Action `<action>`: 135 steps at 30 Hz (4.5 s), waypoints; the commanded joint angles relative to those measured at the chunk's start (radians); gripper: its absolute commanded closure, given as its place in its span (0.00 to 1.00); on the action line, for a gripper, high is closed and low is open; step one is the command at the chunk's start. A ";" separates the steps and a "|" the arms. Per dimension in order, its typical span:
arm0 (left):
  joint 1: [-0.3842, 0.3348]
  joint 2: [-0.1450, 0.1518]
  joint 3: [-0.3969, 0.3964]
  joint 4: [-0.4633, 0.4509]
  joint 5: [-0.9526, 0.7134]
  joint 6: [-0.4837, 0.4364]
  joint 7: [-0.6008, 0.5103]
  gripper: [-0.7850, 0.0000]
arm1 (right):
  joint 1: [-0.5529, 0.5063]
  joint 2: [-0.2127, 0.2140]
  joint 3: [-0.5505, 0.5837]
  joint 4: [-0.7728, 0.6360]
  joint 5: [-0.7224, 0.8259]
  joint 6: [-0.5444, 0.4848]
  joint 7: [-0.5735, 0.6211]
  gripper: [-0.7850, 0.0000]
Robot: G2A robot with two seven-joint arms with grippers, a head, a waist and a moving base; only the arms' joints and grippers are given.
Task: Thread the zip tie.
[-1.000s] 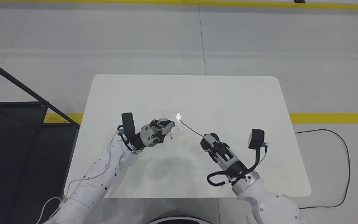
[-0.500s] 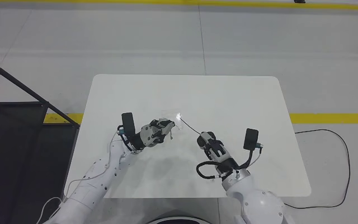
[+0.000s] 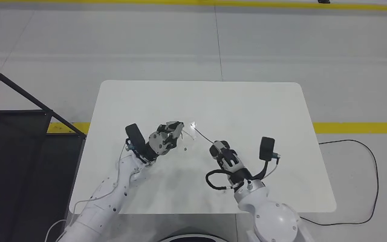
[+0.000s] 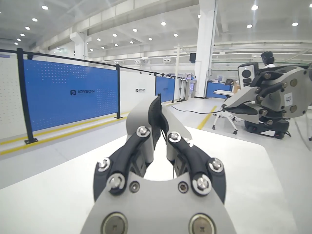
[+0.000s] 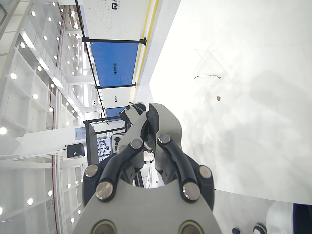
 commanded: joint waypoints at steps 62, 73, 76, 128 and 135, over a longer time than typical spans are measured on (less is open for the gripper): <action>0.001 -0.006 0.010 0.001 0.028 0.052 -0.014 1.00 | 0.077 -0.068 -0.058 0.018 -0.073 0.085 0.046 1.00; 0.001 -0.006 0.010 0.001 0.028 0.052 -0.014 1.00 | 0.063 -0.074 -0.051 0.018 -0.087 0.071 0.059 1.00; 0.001 -0.006 0.010 0.001 0.028 0.052 -0.014 1.00 | 0.056 -0.075 -0.050 0.017 -0.091 0.066 0.062 1.00; 0.001 -0.006 0.010 0.001 0.028 0.052 -0.014 1.00 | 0.047 -0.104 -0.037 0.019 -0.128 0.079 0.096 1.00; 0.001 -0.006 0.010 0.001 0.028 0.052 -0.014 1.00 | 0.053 -0.110 -0.037 0.021 -0.124 0.084 0.095 1.00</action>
